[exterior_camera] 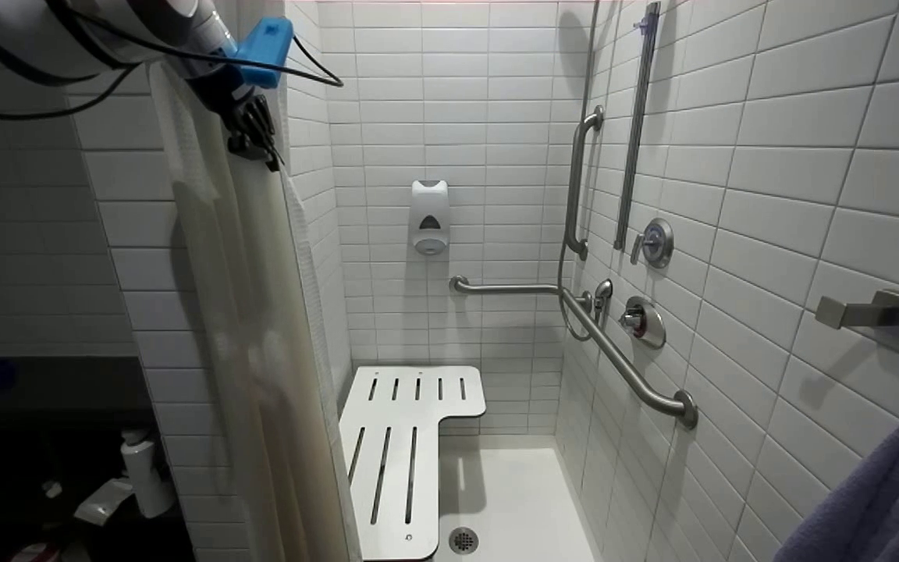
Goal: Pull the shower curtain closed
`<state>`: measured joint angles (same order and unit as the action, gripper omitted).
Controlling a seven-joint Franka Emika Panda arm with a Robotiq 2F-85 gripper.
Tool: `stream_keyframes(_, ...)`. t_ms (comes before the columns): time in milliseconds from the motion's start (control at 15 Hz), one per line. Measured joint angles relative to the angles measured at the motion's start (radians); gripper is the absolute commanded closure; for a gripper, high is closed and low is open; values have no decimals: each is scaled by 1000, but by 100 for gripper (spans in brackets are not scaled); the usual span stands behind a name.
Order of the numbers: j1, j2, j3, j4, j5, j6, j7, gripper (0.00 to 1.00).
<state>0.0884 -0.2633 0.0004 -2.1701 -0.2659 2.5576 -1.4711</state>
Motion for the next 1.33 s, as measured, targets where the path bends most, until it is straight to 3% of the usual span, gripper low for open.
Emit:
stream_keyframes(133,-10,0,-4,0,-2,0,5,68)
stream_keyframes(200,-21,0,-6,-1,-9,0,17,87)
stream_keyframes(400,-62,0,-7,-4,-45,0,76,68)
stream_keyframes(1333,-66,0,-5,-4,-45,1,87,68)
